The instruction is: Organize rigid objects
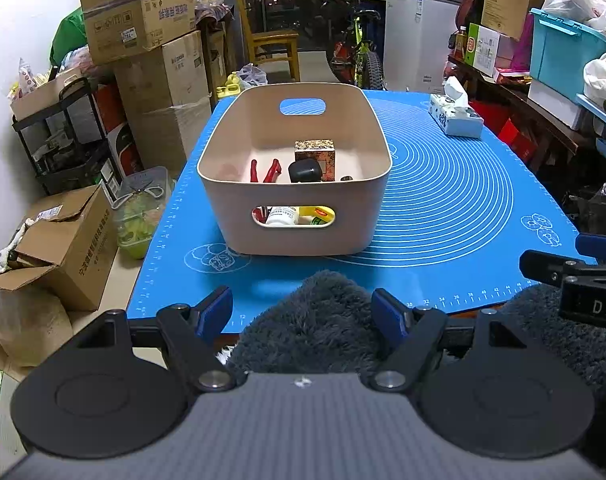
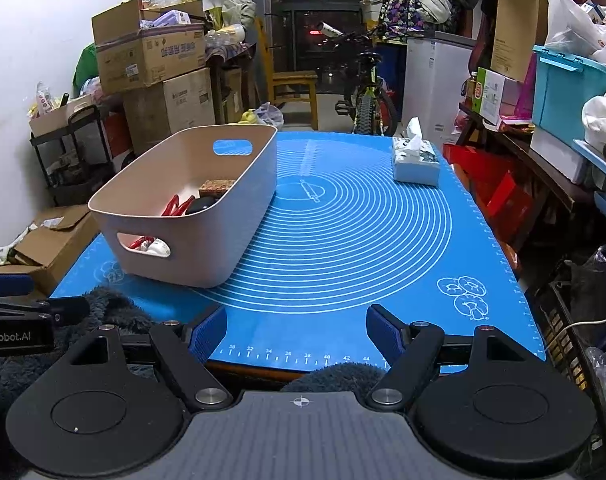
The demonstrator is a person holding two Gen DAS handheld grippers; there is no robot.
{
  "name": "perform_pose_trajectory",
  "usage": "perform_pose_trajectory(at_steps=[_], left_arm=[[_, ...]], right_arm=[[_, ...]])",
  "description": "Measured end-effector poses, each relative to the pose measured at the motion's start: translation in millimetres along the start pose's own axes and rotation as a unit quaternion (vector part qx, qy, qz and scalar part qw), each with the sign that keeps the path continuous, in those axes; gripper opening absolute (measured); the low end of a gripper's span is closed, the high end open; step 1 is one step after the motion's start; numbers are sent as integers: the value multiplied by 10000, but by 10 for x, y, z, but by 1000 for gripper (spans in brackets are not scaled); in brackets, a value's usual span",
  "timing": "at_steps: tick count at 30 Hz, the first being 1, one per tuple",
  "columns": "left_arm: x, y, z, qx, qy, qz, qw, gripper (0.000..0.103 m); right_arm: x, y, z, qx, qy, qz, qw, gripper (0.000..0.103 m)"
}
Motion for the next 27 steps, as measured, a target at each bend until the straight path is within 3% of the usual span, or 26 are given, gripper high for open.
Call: perform_pose_trajectory(at_steps=[27], left_arm=[[3,-2,-7,3,18,4,10000,77]], right_arm=[[17,-1,-10,-14,6,-38,10000,80]])
Point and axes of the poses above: each gripper's, at about its wrist camera, not at the fingertips, and z roughly the way its jaws point, y to its right, x to its top, the point moved 9 cm from there along z, roughly the way its jaws point, and after that the axes turned 1 degree about z, right-handed, at the moved point
